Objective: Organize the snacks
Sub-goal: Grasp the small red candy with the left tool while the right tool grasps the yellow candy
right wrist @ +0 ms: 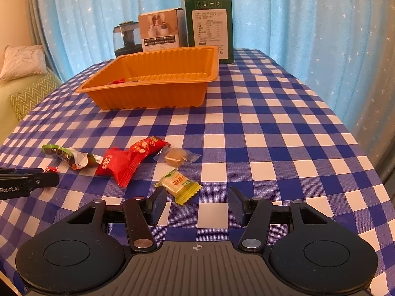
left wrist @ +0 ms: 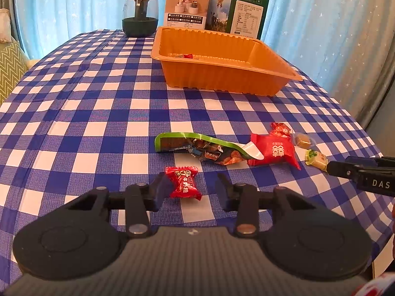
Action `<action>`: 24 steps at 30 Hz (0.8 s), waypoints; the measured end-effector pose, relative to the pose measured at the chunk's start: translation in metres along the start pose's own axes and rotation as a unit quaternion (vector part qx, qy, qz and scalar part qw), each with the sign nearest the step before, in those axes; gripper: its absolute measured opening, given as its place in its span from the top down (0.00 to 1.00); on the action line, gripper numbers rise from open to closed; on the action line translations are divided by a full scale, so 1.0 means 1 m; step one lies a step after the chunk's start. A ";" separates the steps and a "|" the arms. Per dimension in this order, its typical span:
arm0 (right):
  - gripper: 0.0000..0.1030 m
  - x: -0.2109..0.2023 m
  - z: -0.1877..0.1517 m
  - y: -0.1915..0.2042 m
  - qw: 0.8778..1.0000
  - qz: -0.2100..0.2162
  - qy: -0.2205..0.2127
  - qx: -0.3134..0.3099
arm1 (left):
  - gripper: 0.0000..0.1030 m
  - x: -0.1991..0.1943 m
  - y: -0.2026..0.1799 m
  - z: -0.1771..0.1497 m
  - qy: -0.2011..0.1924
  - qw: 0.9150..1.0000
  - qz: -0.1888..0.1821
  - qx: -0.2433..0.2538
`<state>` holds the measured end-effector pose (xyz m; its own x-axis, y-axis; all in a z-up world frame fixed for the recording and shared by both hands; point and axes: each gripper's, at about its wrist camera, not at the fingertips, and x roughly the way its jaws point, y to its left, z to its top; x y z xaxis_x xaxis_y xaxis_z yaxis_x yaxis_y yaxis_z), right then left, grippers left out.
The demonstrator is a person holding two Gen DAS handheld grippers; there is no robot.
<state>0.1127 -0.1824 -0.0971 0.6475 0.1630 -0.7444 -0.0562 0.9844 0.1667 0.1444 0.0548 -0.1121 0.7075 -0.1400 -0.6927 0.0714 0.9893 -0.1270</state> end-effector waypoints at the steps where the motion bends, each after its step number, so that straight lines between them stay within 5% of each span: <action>1: 0.46 0.000 0.000 0.000 1.000 0.001 0.000 0.000 | 0.64 0.001 0.000 0.000 0.001 1.000 0.001 0.000; 11: 0.47 0.003 0.001 0.003 1.000 0.008 0.000 -0.006 | 0.85 0.003 -0.004 -0.001 0.001 1.000 0.007 0.000; 24: 0.47 0.022 0.004 0.022 0.993 0.016 0.001 -0.118 | 0.85 -0.002 -0.008 -0.004 0.001 1.000 -0.022 0.009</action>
<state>0.1286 -0.1574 -0.1066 0.6404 0.1938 -0.7432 -0.2529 0.9669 0.0343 0.1398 0.0471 -0.1127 0.7014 -0.1840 -0.6886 0.1158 0.9827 -0.1446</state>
